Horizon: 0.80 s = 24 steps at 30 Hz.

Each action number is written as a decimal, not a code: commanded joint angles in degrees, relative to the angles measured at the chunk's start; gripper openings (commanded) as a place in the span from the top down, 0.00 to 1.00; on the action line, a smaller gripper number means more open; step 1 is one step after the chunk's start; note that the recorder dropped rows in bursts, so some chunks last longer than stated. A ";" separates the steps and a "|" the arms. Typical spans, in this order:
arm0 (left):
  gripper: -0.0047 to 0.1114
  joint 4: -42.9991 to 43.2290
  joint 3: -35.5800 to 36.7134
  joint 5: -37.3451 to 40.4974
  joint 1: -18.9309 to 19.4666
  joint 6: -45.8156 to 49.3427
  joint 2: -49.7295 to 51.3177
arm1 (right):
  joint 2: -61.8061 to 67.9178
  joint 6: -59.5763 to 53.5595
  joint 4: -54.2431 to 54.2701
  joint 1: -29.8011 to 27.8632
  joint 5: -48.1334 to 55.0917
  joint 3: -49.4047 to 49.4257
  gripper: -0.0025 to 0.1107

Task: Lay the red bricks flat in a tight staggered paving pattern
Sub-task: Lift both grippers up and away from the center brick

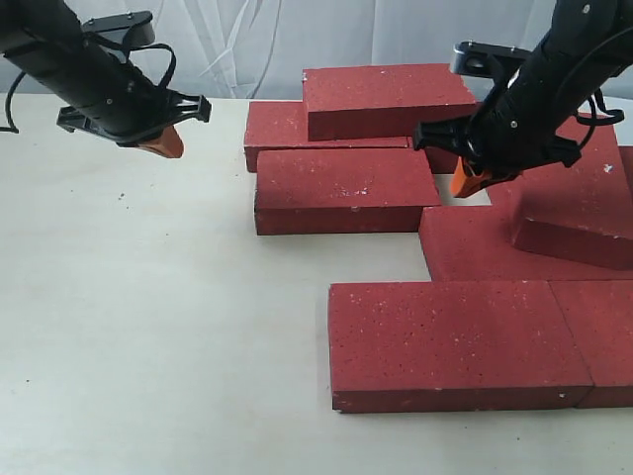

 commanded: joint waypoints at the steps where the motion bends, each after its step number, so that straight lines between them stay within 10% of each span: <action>1: 0.96 -1.11 0.40 -1.02 -0.24 0.20 -0.45 | -0.62 -0.49 1.37 -0.18 -1.30 0.04 0.99; 24: 0.96 1.08 4.98 -9.47 -0.24 0.22 -0.35 | -0.62 -0.49 1.39 -0.18 -2.01 0.04 0.99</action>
